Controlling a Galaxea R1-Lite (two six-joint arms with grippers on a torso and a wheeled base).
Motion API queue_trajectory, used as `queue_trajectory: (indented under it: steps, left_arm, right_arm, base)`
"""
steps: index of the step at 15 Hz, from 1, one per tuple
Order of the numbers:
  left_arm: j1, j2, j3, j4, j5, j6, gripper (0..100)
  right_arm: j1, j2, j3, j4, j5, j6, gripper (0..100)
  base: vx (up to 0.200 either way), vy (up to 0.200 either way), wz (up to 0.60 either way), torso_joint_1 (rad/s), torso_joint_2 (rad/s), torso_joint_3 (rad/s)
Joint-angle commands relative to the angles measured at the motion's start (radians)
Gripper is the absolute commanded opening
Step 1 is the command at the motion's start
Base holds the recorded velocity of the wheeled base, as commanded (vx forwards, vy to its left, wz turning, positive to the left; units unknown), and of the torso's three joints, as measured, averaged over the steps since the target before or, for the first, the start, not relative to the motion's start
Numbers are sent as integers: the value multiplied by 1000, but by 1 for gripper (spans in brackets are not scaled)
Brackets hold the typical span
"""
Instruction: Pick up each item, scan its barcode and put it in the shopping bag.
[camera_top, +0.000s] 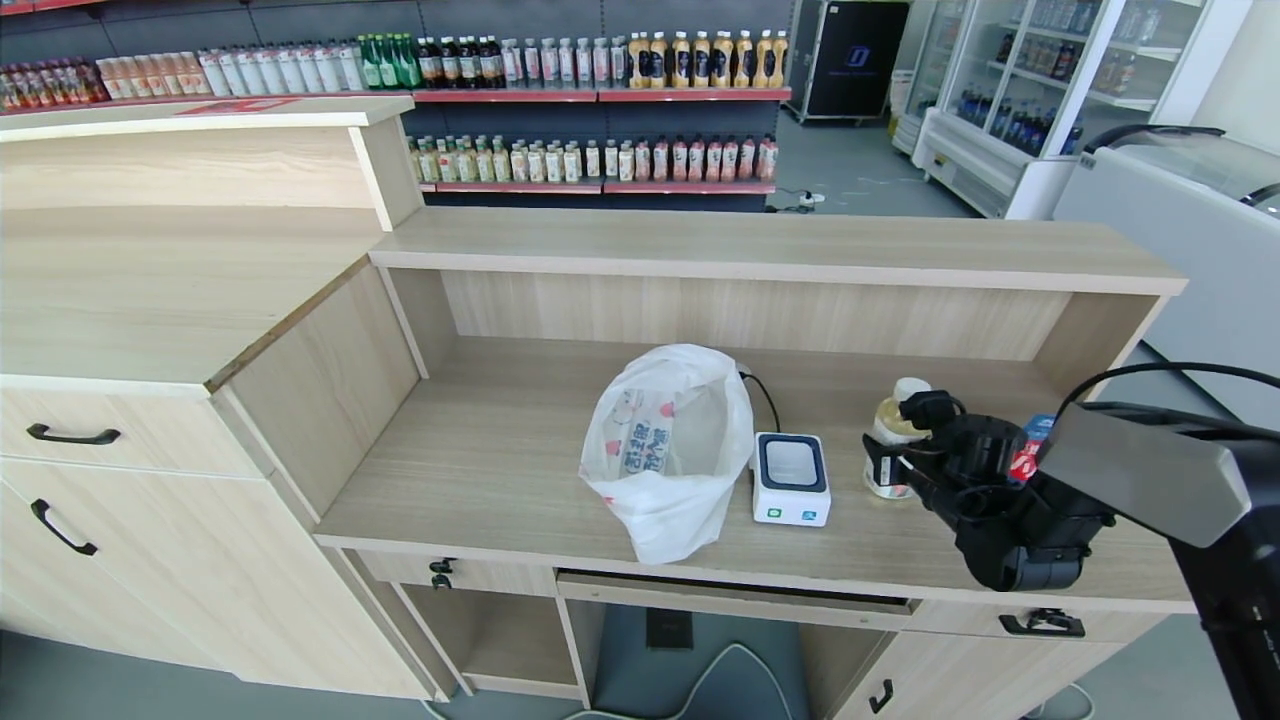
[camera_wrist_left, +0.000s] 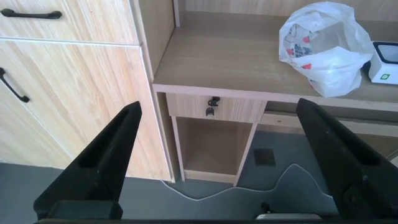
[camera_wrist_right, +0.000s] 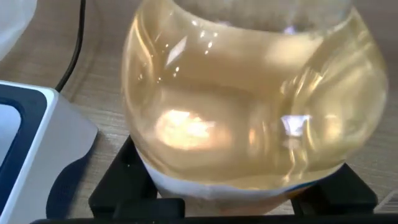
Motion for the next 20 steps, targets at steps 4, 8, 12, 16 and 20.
queue_trajectory:
  steps: [4, 8, 12, 16, 20]
  left_arm:
    - [0, 0, 0, 0, 0, 0, 100]
    - [0, 0, 0, 0, 0, 0, 100]
    - [0, 0, 0, 0, 0, 0, 100]
    - [0, 0, 0, 0, 0, 0, 100]
    - [0, 0, 0, 0, 0, 0, 100]
  right_arm:
    - [-1, -142, 63, 38, 78, -2, 0]
    - [4, -599, 123, 391, 302, 191, 0]
    - [4, -971, 154, 722, 658, 377, 0]
    - [7, -1168, 180, 803, 976, 565, 0]
    - [67, -1271, 244, 823, 1143, 639, 0]
  base:
    - [0, 0, 0, 0, 0, 0]
    - [0, 0, 0, 0, 0, 0]
    - [0, 0, 0, 0, 0, 0]
    - [0, 0, 0, 0, 0, 0]
    - [0, 0, 0, 0, 0, 0]
